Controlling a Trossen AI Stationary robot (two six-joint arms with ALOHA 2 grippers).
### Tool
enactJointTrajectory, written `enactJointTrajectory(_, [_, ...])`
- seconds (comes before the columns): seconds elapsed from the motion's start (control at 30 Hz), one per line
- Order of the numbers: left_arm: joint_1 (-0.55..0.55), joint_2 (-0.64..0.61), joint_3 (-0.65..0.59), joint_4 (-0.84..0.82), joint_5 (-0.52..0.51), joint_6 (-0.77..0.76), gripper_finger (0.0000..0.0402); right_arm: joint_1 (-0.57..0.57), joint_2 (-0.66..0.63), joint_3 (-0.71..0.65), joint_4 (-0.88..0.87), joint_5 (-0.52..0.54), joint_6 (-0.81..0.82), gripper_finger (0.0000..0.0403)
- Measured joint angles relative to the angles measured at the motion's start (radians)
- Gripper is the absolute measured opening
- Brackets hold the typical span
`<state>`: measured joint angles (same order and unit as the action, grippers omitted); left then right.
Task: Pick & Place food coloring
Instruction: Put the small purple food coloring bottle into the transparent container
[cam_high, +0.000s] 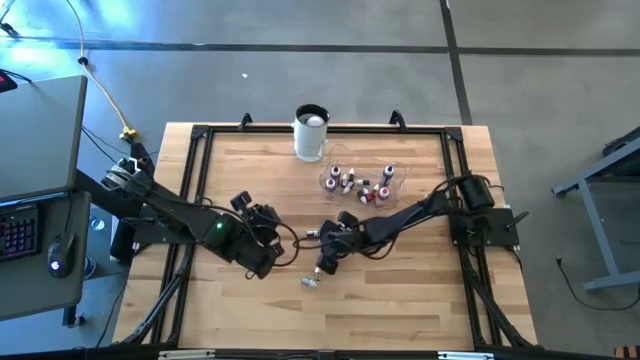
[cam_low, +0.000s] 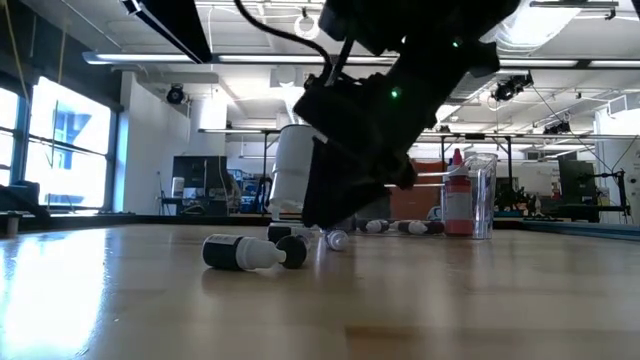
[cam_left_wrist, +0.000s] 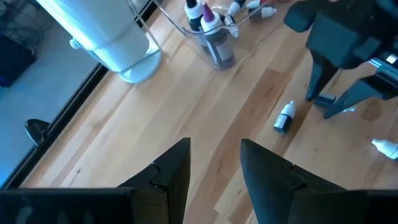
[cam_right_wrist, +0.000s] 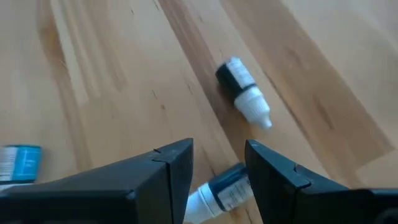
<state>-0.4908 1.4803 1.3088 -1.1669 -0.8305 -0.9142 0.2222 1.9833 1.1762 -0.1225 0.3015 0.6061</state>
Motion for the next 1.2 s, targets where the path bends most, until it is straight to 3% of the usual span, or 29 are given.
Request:
enactJointTrajectory(0.33, [0.0,0.0,-0.001,0.02,0.009,0.0,0.0137,0.001,0.008,0.002,-0.044,0.016,0.025,0.0138])
enactJointTrajectory(0.6, [0.0,0.0,-0.001,0.022,0.01,0.0,0.0137,0.002,-0.037,0.002,-0.061,-0.126,-0.114,0.0138])
enactJointTrajectory(0.8, [0.0,0.0,-0.001,0.022,0.011,0.0,0.0137,0.015,-0.098,0.002,-0.098,-0.103,-0.211,0.0138])
enactJointTrajectory(0.93, [0.0,0.0,-0.001,0.022,0.012,0.0,0.0137,0.041,-0.105,0.002,-0.109,-0.105,-0.156,0.0138])
enactJointTrajectory(1.1, [0.0,0.0,-0.001,0.024,0.012,0.0,0.0137,0.06,-0.098,-0.016,-0.159,0.012,-0.242,0.0138])
enactJointTrajectory(1.2, [0.0,0.0,-0.001,0.025,0.016,0.0,0.0137,0.06,-0.097,-0.048,-0.154,0.031,-0.312,0.0138])
